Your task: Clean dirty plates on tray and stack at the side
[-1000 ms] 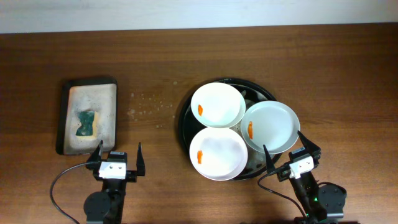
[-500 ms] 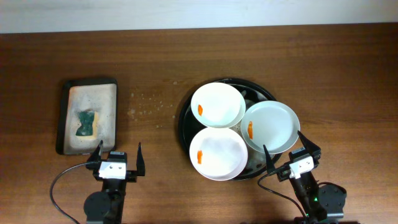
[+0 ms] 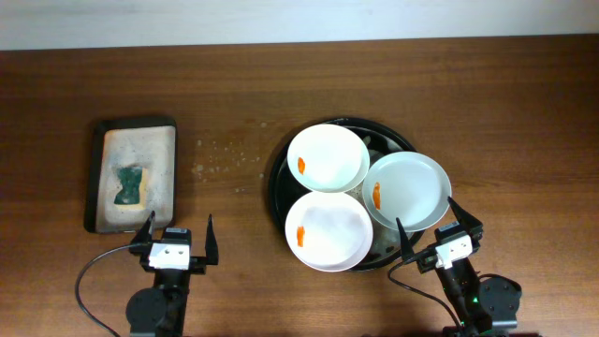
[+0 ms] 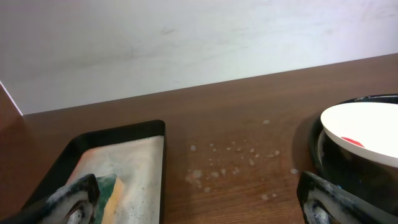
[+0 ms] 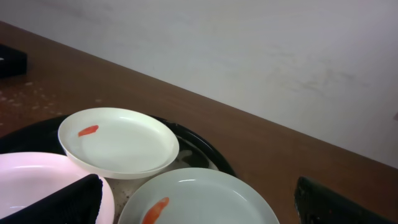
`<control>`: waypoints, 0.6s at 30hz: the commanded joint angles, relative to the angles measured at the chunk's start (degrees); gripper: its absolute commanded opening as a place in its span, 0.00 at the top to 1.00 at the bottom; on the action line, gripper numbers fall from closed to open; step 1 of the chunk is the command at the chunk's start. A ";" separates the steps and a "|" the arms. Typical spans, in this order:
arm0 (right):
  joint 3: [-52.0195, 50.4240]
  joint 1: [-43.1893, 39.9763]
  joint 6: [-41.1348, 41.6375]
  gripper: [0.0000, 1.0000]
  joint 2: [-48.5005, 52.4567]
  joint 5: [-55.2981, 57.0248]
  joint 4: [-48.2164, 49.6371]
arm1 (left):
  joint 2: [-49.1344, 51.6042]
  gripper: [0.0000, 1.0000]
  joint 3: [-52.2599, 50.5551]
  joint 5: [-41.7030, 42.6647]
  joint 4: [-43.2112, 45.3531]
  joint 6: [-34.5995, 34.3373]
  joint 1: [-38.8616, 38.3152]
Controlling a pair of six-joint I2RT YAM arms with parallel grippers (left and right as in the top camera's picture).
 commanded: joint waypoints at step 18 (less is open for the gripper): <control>13.14 0.00 18.71 0.01 3.54 -8.50 -6.19 | 0.31 0.00 3.58 2.43 7.54 -1.01 -0.22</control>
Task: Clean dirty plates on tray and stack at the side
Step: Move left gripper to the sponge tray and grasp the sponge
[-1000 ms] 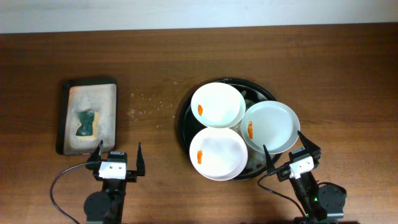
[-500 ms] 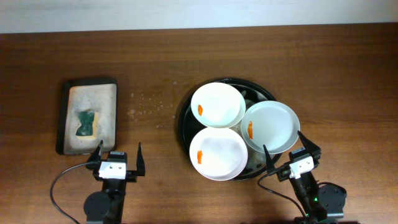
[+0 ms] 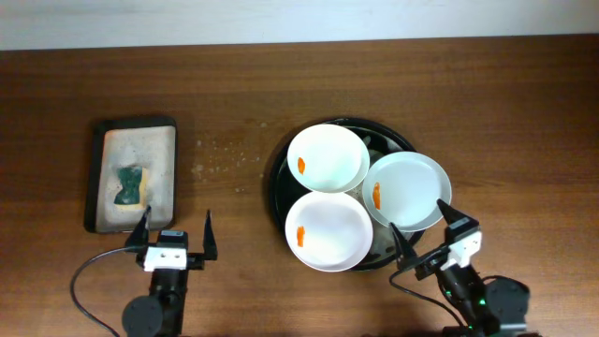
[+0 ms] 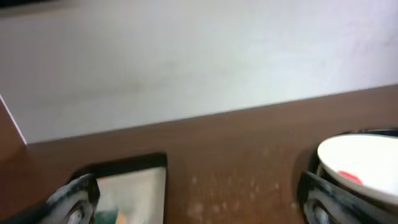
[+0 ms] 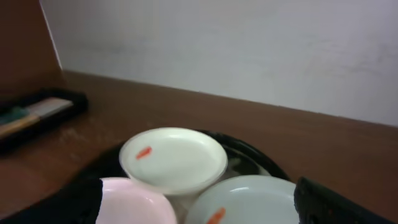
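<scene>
Three white plates lie on a round black tray (image 3: 278, 178), each with an orange smear: a far one (image 3: 327, 157) (image 5: 174, 158), a near one (image 3: 328, 231) (image 5: 134, 202) and a right one (image 3: 406, 191) (image 5: 249, 200). A green and yellow sponge (image 3: 129, 185) lies in a dark rectangular tray (image 3: 97, 178) at the left. My left gripper (image 3: 175, 238) (image 4: 198, 198) stands open near the table's front, just below the sponge tray. My right gripper (image 3: 424, 240) (image 5: 199, 202) is open at the plate tray's near right rim, holding nothing.
Pale crumbs or droplets (image 3: 223, 159) (image 4: 230, 186) are scattered on the brown table between the two trays. A white wall (image 4: 186, 56) runs along the table's far edge.
Both arms have drawn back toward the table's front edge, and the wrist views have tilted up. The right wrist view now faces more to the left. Plates and sponge have not moved.
</scene>
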`<control>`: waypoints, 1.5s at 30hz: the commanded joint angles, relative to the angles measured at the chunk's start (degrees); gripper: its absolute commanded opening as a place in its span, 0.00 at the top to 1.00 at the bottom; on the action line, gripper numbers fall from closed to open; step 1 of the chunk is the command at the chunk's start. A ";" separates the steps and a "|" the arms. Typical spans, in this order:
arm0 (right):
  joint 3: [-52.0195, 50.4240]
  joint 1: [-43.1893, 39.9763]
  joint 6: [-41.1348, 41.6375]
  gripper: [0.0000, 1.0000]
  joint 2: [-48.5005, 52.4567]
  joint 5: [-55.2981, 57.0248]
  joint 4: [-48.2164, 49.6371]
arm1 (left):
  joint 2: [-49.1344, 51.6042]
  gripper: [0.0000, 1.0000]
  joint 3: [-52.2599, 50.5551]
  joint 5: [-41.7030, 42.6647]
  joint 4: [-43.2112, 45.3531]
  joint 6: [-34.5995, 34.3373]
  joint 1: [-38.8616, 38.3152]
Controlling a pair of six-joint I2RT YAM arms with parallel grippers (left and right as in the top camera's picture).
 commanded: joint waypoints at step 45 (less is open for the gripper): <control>67.17 11.61 9.88 0.00 68.87 5.07 -47.67 | 91.21 0.00 67.30 -5.22 -41.88 0.44 18.05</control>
